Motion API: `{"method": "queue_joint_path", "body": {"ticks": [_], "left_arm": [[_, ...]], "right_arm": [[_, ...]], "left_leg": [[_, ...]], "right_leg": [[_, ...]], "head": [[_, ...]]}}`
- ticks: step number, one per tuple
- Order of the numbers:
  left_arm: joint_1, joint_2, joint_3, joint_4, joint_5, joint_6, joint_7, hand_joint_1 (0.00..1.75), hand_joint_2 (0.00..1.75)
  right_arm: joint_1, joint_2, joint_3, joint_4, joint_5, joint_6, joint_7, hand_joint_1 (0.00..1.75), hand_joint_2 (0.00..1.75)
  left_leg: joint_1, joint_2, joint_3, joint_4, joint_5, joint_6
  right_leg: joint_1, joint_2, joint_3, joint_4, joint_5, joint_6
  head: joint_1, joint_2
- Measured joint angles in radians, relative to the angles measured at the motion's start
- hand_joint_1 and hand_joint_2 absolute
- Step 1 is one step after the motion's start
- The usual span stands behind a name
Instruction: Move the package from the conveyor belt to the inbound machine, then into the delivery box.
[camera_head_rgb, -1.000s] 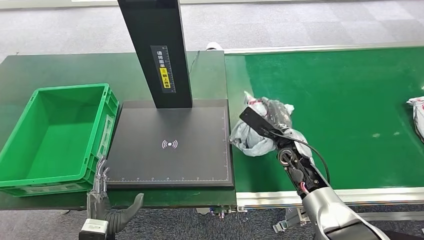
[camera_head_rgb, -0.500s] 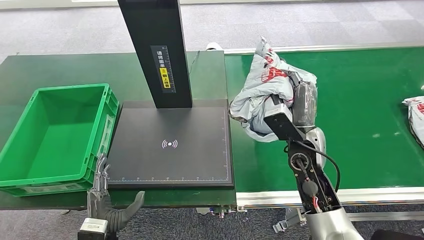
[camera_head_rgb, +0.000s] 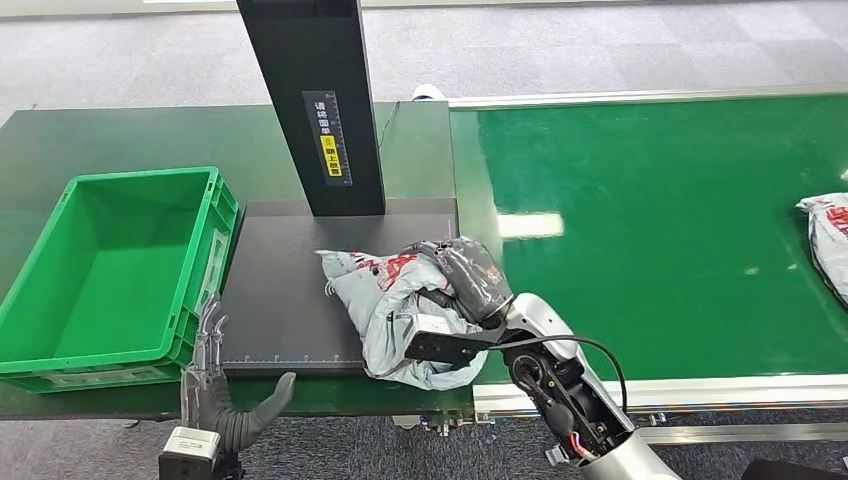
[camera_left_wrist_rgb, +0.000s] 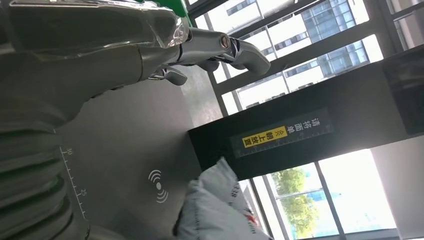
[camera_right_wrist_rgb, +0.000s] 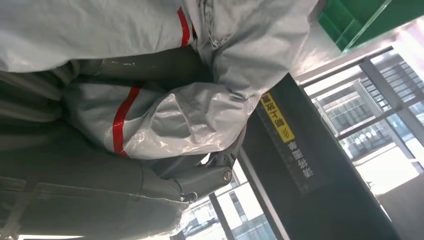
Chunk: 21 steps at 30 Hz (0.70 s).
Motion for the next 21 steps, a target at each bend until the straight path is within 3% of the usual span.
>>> {"method": "queue_joint_path", "body": {"ticks": [4,9,12,17,21], "left_arm": [[-0.002,0.001,0.000,0.000,0.000,0.000,0.000,0.00,1.75],[-0.010,0.003,0.001,0.005,0.000,-0.006,0.001,0.00,1.75],[-0.016,0.004,0.002,0.011,0.000,-0.009,0.002,0.00,1.75],[-0.028,0.007,0.004,0.021,0.000,-0.012,0.002,0.00,1.75],[-0.035,0.007,0.006,0.024,-0.001,-0.016,0.003,0.00,1.75]], "right_arm": [[-0.002,0.000,0.019,0.013,-0.010,0.027,0.000,1.75,1.75],[-0.032,-0.002,0.082,0.050,-0.041,0.190,0.011,1.75,1.75],[-0.062,-0.002,0.140,0.106,-0.045,0.236,0.029,1.75,1.75],[-0.110,-0.001,0.206,0.192,-0.059,0.229,0.033,1.75,1.75],[-0.138,0.003,0.227,0.227,-0.058,0.147,0.059,1.75,1.75]], "left_leg": [[0.000,0.000,0.000,0.000,0.000,0.000],[0.000,0.001,0.001,0.000,0.000,0.000],[0.001,0.001,0.001,0.000,0.000,0.000],[0.001,0.001,0.001,0.000,0.000,0.000],[0.001,0.001,0.001,0.000,0.000,0.000]], "right_leg": [[0.000,0.000,0.000,0.000,0.000,0.000],[0.000,0.000,0.000,0.000,0.000,0.000],[0.001,0.000,0.000,0.000,0.000,0.000],[0.000,0.000,0.001,0.000,0.000,0.000],[0.000,0.000,0.001,0.000,0.000,0.000]], "head": [[0.000,0.000],[0.000,0.000],[0.000,0.000],[0.000,0.000],[0.000,0.000]]}}
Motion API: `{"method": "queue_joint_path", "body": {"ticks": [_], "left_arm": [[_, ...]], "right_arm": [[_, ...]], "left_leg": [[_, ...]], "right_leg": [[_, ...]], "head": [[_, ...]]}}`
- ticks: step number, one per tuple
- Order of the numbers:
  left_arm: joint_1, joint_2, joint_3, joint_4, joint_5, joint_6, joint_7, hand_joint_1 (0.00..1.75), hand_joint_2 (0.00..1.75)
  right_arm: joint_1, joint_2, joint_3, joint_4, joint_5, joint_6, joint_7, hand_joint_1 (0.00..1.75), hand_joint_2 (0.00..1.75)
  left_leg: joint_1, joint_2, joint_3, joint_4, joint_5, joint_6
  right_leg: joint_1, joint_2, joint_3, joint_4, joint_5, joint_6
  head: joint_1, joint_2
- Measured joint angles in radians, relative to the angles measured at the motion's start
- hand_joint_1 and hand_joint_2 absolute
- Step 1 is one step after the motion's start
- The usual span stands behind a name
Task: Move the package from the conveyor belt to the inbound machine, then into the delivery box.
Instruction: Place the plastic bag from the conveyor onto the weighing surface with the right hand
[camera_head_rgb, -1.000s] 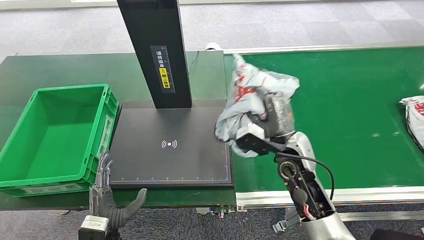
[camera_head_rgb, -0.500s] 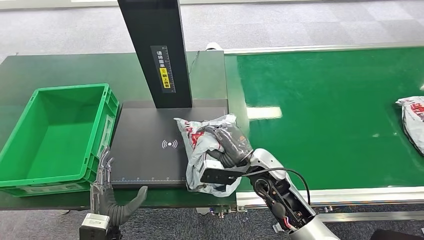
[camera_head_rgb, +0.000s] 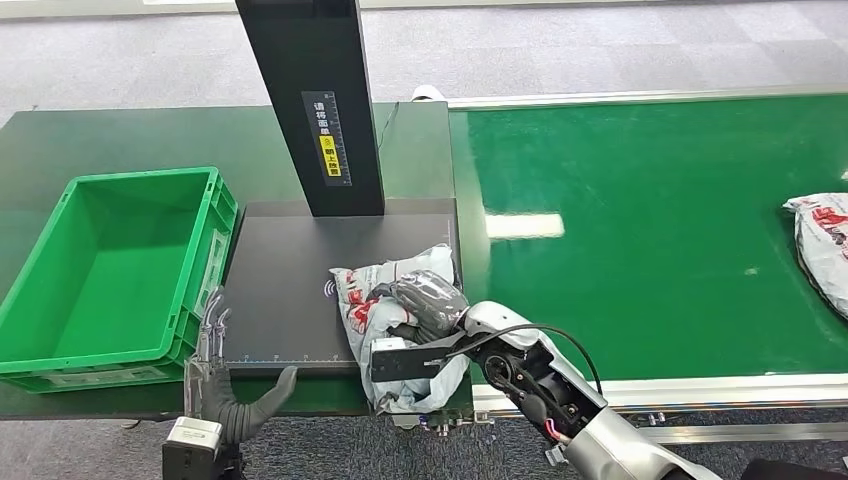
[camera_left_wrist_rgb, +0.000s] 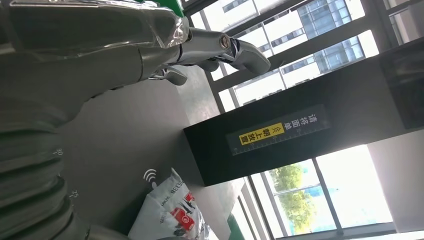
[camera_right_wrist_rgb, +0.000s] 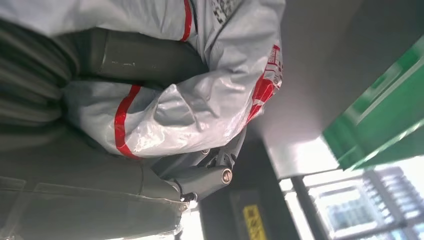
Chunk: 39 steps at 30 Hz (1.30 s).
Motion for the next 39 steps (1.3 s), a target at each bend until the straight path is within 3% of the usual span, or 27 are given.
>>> {"method": "queue_joint_path", "body": {"ticks": [5,9,10,18,28,39], "left_arm": [[-0.001,0.000,0.002,0.000,-0.002,-0.002,0.000,0.00,1.75],[-0.003,0.001,0.003,0.003,-0.003,-0.006,-0.001,0.00,1.75],[-0.003,0.001,0.003,0.004,-0.003,-0.007,-0.002,0.00,1.75],[-0.004,0.003,0.002,0.020,0.003,-0.007,-0.008,0.00,1.75],[-0.009,0.012,-0.036,0.043,-0.022,-0.025,0.000,0.00,1.75],[-0.054,0.032,-0.108,0.073,-0.078,-0.070,0.029,0.00,1.75]], "right_arm": [[-0.014,0.001,0.009,0.018,0.000,-0.050,0.011,1.70,1.75],[-0.014,0.002,0.007,0.026,0.000,-0.118,0.006,0.06,1.75],[-0.013,0.003,0.004,0.028,0.000,-0.136,0.005,0.00,1.75],[0.022,0.011,-0.070,-0.007,-0.032,-0.245,-0.017,0.00,1.75],[0.076,0.016,-0.191,-0.069,-0.185,-0.199,-0.053,0.00,1.75],[0.089,0.013,-0.249,-0.098,-0.264,-0.208,-0.105,0.00,1.75]], "left_leg": [[0.000,0.000,0.000,0.000,0.000,0.000],[0.000,0.000,0.000,0.000,0.000,0.000],[0.000,0.000,0.000,0.000,0.000,0.000],[0.000,0.000,0.000,0.000,0.000,0.000],[0.000,0.000,0.000,0.000,0.000,0.000],[0.000,0.000,0.000,0.000,0.000,0.000]], "right_leg": [[0.000,0.000,0.000,0.000,0.000,0.000],[0.000,0.000,0.000,0.000,0.000,0.000],[0.000,0.000,0.000,0.000,0.000,0.000],[0.000,0.000,0.000,0.000,0.000,0.000],[0.000,0.000,0.000,0.000,0.000,0.000],[0.000,0.000,0.000,0.000,0.000,0.000]], "head": [[0.000,0.000],[0.000,0.000],[0.000,0.000],[0.000,0.000],[0.000,0.000],[0.000,0.000]]}}
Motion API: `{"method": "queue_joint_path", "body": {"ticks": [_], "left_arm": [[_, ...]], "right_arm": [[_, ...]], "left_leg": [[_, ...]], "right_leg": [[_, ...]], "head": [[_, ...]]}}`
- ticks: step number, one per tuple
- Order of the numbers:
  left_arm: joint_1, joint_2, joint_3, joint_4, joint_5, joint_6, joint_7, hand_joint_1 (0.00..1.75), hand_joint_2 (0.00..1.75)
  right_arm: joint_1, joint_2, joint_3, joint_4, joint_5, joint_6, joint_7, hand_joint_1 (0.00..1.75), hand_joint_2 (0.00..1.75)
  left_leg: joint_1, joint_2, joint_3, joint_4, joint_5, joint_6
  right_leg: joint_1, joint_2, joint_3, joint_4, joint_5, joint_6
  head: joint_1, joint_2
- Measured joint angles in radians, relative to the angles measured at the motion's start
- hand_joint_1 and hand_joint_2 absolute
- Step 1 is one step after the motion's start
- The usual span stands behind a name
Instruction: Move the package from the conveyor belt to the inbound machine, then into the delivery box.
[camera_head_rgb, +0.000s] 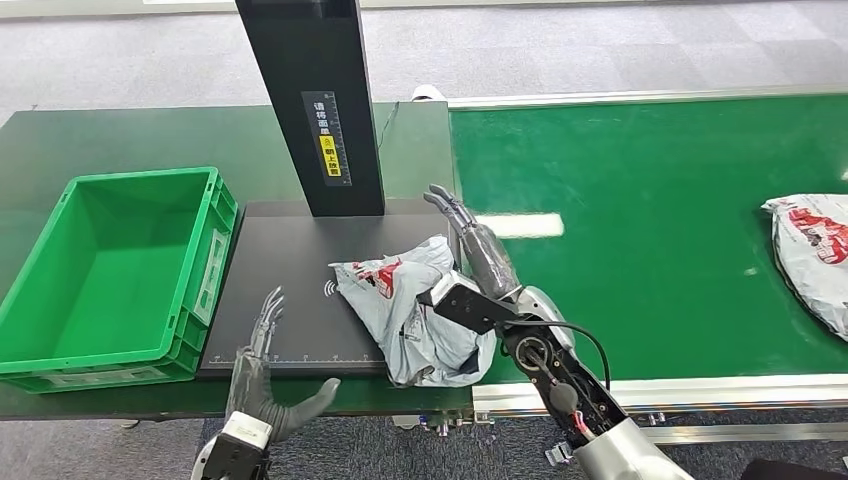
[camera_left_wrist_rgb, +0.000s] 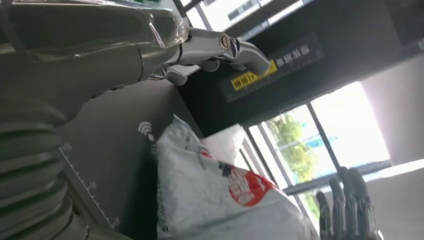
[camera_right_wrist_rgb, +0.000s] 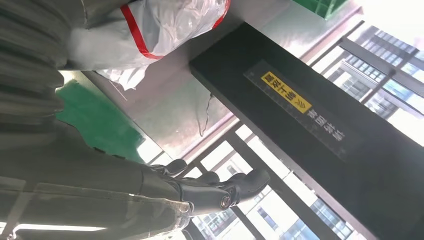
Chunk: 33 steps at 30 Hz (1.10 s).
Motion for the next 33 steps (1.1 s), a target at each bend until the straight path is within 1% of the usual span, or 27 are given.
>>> {"method": "queue_joint_path", "body": {"ticks": [4,7,10,12,17,21,28,33], "left_arm": [[-0.037,0.002,-0.017,0.007,0.043,-0.061,0.000,0.00,1.75],[-0.074,0.000,-0.034,0.016,0.102,-0.138,0.000,0.00,1.75],[-0.123,-0.002,-0.066,0.029,0.154,-0.216,0.010,0.00,1.75],[-0.154,-0.003,-0.090,0.043,0.165,-0.242,0.022,0.00,1.75],[-0.230,-0.002,-0.149,0.115,0.149,-0.261,0.062,0.00,1.75],[-0.279,-0.003,-0.195,0.177,0.144,-0.275,0.076,0.00,1.75],[-0.310,-0.003,-0.224,0.225,0.144,-0.277,0.079,0.00,1.75],[-0.329,-0.003,-0.239,0.247,0.137,-0.299,0.097,0.00,1.75]], "right_arm": [[0.006,0.001,-0.010,-0.006,-0.028,-0.017,-0.031,0.00,1.75],[0.007,0.004,-0.013,-0.008,-0.059,-0.025,-0.055,0.00,1.75],[-0.001,0.008,-0.011,-0.005,-0.081,-0.023,-0.063,0.00,1.75],[-0.009,0.014,-0.007,-0.001,-0.083,-0.018,-0.063,0.00,1.75],[-0.027,0.030,0.010,0.018,-0.070,-0.001,-0.048,0.00,1.75],[-0.037,0.041,0.020,0.035,-0.063,0.004,-0.043,0.00,1.75],[-0.044,0.045,0.025,0.052,-0.061,0.006,-0.043,0.00,1.75],[-0.044,0.045,0.025,0.056,-0.055,0.008,-0.035,0.00,1.75]], "left_leg": [[0.000,0.000,0.000,0.000,0.000,0.000],[0.000,0.000,0.000,0.000,0.000,0.000],[0.000,0.000,0.000,0.000,0.000,0.000],[0.000,0.000,0.000,0.000,0.000,0.000],[0.000,0.000,0.000,0.000,0.000,0.000],[0.000,0.000,0.000,0.000,0.000,0.000],[0.000,0.000,0.000,0.000,0.000,0.000],[0.000,0.000,0.000,0.000,0.000,0.000]], "right_leg": [[0.000,0.000,0.000,0.000,0.000,0.000],[0.000,0.000,0.000,0.000,0.000,0.000],[0.000,0.000,0.001,0.000,0.000,0.000],[0.000,0.000,0.001,0.000,0.000,0.000],[0.000,0.000,0.000,0.000,0.000,0.000],[0.000,0.000,0.000,0.000,0.000,0.000],[0.000,0.000,0.000,0.000,0.000,0.000],[0.000,0.000,0.000,0.000,0.000,0.000]], "head": [[0.000,0.000],[0.000,0.000],[0.000,0.000],[0.000,0.000],[0.000,0.000],[0.000,0.000],[0.000,0.000],[0.000,0.000]]}}
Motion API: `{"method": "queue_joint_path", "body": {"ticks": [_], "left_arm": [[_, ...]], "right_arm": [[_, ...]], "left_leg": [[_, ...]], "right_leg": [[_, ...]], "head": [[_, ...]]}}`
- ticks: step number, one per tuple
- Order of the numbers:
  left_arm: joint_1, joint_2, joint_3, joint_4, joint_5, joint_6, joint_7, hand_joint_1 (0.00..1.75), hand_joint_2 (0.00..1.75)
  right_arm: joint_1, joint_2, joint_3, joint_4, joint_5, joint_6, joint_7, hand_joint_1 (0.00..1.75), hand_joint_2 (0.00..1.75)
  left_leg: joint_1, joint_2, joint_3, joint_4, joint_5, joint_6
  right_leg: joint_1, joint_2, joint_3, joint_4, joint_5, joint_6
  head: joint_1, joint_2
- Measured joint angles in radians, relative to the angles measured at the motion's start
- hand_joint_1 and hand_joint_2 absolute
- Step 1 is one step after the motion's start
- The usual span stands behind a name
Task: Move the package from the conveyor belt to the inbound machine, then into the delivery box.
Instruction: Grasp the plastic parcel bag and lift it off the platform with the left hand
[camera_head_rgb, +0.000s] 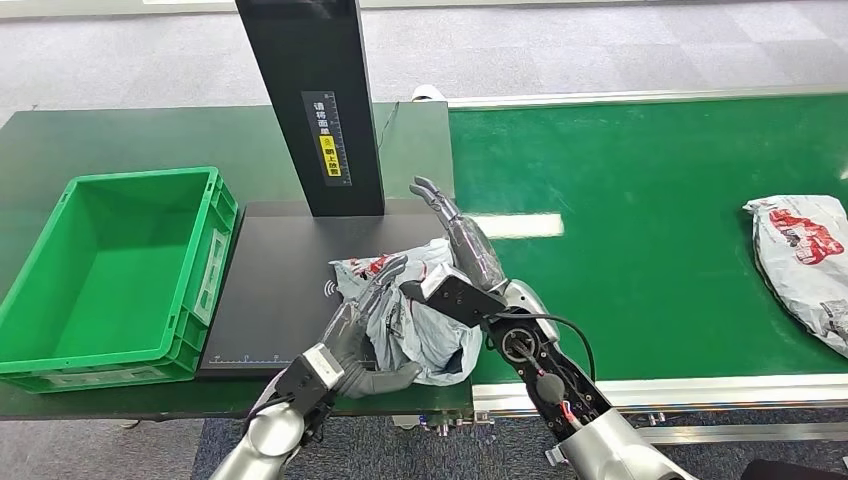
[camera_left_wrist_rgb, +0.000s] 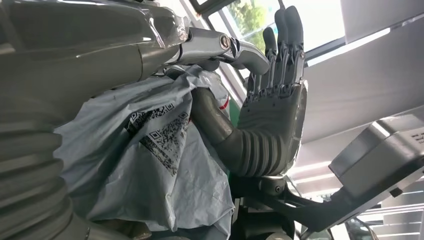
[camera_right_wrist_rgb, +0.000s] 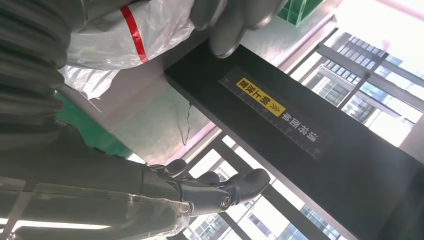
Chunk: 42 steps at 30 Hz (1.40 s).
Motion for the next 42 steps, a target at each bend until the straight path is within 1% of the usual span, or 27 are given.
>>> {"method": "queue_joint_path", "body": {"ticks": [5,11,13,18,24,26,29,32,37,42], "left_arm": [[-0.042,0.001,-0.036,0.059,-0.068,0.000,0.025,0.00,1.75],[-0.100,0.002,-0.114,0.160,-0.242,0.112,0.075,0.00,1.75],[-0.116,0.001,-0.133,0.195,-0.283,0.133,0.083,0.00,1.75],[-0.139,-0.002,-0.159,0.247,-0.307,0.146,0.085,0.00,1.75],[-0.153,-0.006,-0.166,0.272,-0.316,0.154,0.092,0.00,1.75],[-0.157,-0.007,-0.177,0.280,-0.364,0.196,0.122,0.00,1.75],[-0.162,-0.013,-0.201,0.303,-0.468,0.276,0.190,0.00,1.75],[-0.164,-0.020,-0.210,0.327,-0.524,0.313,0.221,0.00,1.75],[-0.164,-0.029,-0.210,0.354,-0.565,0.317,0.230,0.00,1.75],[-0.164,-0.037,-0.205,0.369,-0.589,0.300,0.231,0.00,1.75]], "right_arm": [[0.005,-0.008,-0.005,0.000,0.018,0.003,0.011,0.00,1.75],[0.032,-0.030,-0.025,0.000,0.034,-0.001,0.019,0.00,1.75],[0.042,-0.036,-0.032,0.000,0.036,-0.001,0.020,0.00,1.75],[0.060,-0.047,-0.043,0.000,0.040,-0.001,0.022,0.00,1.75],[0.068,-0.048,-0.050,0.000,0.042,-0.001,0.022,0.00,1.75],[0.070,-0.047,-0.050,0.000,0.044,-0.001,0.022,0.00,1.75],[0.071,-0.047,-0.048,-0.001,0.047,-0.001,0.024,0.00,1.75],[0.076,-0.047,-0.048,-0.002,0.051,-0.001,0.027,0.00,1.75],[0.089,-0.050,-0.053,-0.002,0.051,-0.004,0.023,0.00,1.75],[0.103,-0.059,-0.060,-0.009,0.042,-0.009,0.003,0.00,1.75]], "left_leg": [[0.000,-0.001,0.000,0.000,0.000,0.000],[0.000,-0.001,0.000,0.000,0.000,0.000],[0.000,-0.001,0.000,0.000,0.000,0.000],[0.000,-0.001,0.000,0.000,0.000,0.000],[0.000,-0.001,0.000,0.000,0.000,0.000],[0.000,-0.002,0.000,0.000,0.000,0.000],[0.000,-0.002,0.000,0.000,0.000,0.000],[0.000,-0.002,0.000,0.000,0.000,0.000],[0.000,-0.003,0.000,0.000,0.000,0.000],[0.000,-0.005,-0.001,0.000,0.000,0.000]], "right_leg": [[0.000,-0.001,0.000,0.000,0.000,0.000],[0.000,-0.001,0.001,0.000,0.000,0.000],[0.000,-0.001,0.001,0.000,0.000,0.000],[0.000,-0.001,0.001,0.000,0.000,0.000],[0.000,-0.001,0.002,0.000,0.000,0.000],[0.000,-0.002,0.002,0.000,0.000,0.000],[0.000,-0.002,0.002,0.000,0.000,0.000],[0.000,-0.003,0.002,0.000,0.000,0.000],[0.000,-0.003,0.003,0.000,0.000,0.000],[0.000,-0.005,0.003,0.000,0.000,0.000]], "head": [[0.000,0.000],[0.000,0.000],[0.000,0.000],[0.000,0.000],[0.000,0.000],[0.000,0.000],[0.000,0.000],[0.000,0.000],[0.000,0.000],[0.000,0.000]]}}
